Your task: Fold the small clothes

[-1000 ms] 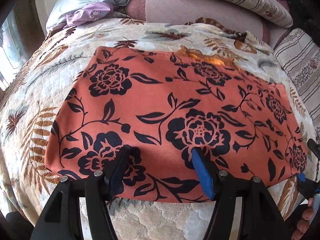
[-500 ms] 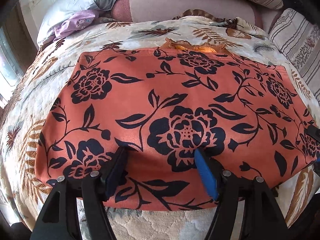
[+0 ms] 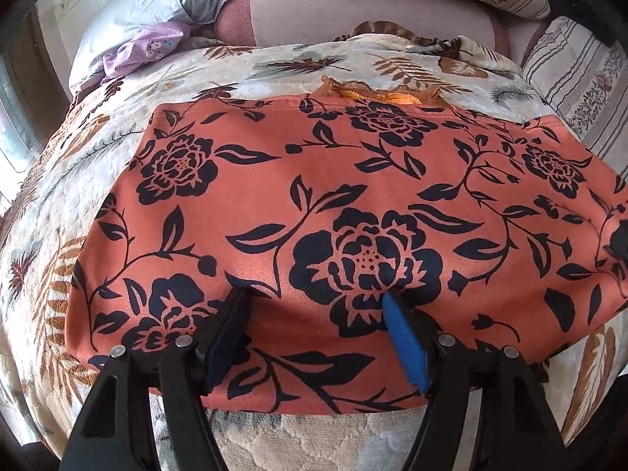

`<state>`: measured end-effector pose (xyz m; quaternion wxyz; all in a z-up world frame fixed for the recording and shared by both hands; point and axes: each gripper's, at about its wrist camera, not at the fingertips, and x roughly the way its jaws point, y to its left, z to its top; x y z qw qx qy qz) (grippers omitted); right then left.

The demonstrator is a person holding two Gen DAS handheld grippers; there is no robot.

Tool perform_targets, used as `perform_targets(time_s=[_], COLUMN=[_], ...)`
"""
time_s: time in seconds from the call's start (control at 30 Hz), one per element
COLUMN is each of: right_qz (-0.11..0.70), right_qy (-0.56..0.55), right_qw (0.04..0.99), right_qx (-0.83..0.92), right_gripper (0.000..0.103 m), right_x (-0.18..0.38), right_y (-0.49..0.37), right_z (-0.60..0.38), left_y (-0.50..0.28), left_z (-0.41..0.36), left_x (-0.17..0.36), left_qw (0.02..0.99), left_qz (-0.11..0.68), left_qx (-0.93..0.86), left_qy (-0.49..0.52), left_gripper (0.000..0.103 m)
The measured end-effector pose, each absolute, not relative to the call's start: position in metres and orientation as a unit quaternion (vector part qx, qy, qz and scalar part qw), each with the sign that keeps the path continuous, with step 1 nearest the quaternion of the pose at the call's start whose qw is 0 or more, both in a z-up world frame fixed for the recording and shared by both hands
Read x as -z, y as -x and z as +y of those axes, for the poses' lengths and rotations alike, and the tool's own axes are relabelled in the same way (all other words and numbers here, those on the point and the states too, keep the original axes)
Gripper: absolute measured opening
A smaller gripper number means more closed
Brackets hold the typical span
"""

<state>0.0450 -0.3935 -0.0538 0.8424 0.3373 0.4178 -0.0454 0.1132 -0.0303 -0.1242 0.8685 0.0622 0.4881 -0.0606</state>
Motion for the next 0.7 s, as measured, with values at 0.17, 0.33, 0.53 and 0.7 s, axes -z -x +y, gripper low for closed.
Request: perform_targets(time_s=[0.17,0.33,0.53,0.7], right_qz=[0.441,0.440,0.418,0.423], right_qy=[-0.470,-0.490,-0.495,-0.386], right_qw=[0.764,0.753,0.761,0.819], right_qx=[0.025,0.002,-0.023,0.021], right_gripper=[0.023,0.036,0.046,0.015], right_x=[0.119,0.115,0.111,0.082], right_y=[-0.029,-0.023,-0.031,-0.037], right_z=[-0.427,-0.441,-0.441,-0.421], left_y=[-0.112,-0.113,-0.112,-0.115], left_z=[-0.028,-0.049,-0.054,-0.056], left_x=[0.101,0.112,0.131,0.134], left_qw=[0.872,0.867,0.874,0.873], left_qz=[0.484,0.488,0.470,0.471], left_qx=[0.060,0.065,0.059,0.060], left_qy=[-0.040,-0.081,-0.109,-0.115], left_gripper=[0.072,0.072,0.078,0.080])
